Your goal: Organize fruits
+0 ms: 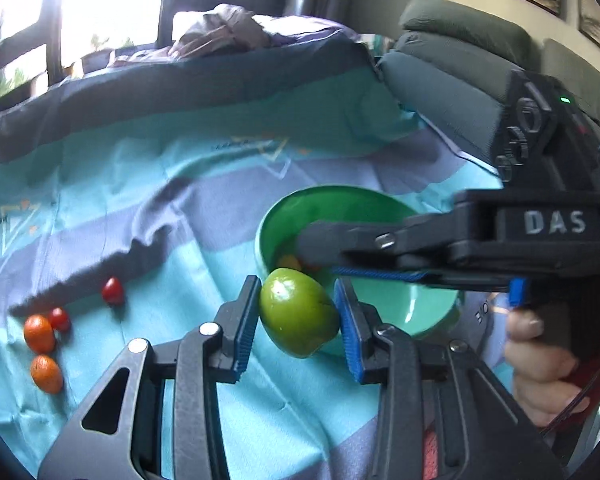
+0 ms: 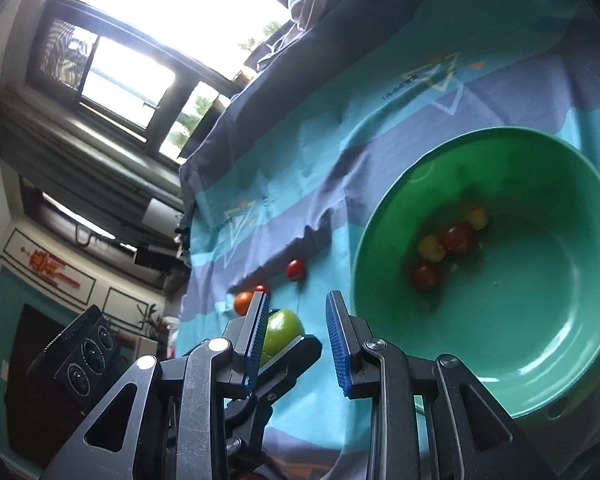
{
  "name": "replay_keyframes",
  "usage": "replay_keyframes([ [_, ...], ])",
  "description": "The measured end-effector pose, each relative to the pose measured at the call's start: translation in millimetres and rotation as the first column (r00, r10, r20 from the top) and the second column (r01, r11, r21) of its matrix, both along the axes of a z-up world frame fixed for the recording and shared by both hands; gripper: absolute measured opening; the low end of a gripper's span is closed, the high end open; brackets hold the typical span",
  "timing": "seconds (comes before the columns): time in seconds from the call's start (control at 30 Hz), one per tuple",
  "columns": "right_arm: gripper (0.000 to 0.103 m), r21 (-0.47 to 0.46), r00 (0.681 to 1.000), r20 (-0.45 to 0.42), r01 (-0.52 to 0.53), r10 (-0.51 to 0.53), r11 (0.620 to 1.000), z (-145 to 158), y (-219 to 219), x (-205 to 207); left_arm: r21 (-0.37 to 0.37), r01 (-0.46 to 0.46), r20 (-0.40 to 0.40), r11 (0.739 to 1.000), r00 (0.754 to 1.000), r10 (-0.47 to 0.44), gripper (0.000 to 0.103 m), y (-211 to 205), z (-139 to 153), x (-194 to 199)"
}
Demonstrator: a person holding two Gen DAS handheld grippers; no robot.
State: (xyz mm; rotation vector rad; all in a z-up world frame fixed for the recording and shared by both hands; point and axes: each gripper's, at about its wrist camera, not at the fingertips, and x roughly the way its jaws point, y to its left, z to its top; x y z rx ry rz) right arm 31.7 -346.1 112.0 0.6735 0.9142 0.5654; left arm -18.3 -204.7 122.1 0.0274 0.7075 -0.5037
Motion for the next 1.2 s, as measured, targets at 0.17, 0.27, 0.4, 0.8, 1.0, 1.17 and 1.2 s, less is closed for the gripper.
replay_keyframes([
  [0.17,0.042,0.056,1.000,-0.015,-0.022,0.022,0.998,-7.0,-3.7,3.7,0.020,0.032,0.071,0.999,0.997,-0.033,0.037,-17.1,9.6,3.4],
  [0.27,0.042,0.085,1.000,-0.011,-0.003,0.004,0.996,-8.9,-13.8,2.1,-0.011,0.063,0.063,0.998,0.996,-0.062,0.035,-19.4,10.6,11.2],
  [0.4,0.040,0.082,0.999,0.018,0.040,-0.042,0.996,-5.4,-26.4,-2.8,-0.061,0.110,0.051,0.992,0.993,-0.107,0.030,-28.4,11.6,17.8],
  [0.8,0.039,-0.021,0.979,-0.010,0.202,-0.202,0.979,-9.2,-51.6,-4.9,-0.105,0.185,0.013,0.977,0.983,-0.184,0.039,-44.5,1.2,19.8],
  [1.0,0.040,-0.169,0.966,0.005,0.256,-0.259,0.952,-3.8,-42.2,-5.0,-0.130,0.076,-0.061,0.989,0.995,-0.085,0.060,-1.5,-2.4,10.2],
  [1.17,0.047,-0.305,0.967,0.073,0.255,-0.244,0.918,7.6,-12.0,-7.3,-0.048,-0.099,-0.091,0.994,0.991,0.094,0.061,55.4,-3.1,-1.4],
  [1.2,0.047,-0.333,0.968,0.086,0.252,-0.237,0.909,9.9,-3.6,-7.5,-0.034,-0.135,-0.093,0.990,0.987,0.132,0.062,68.5,-3.3,-4.0],
])
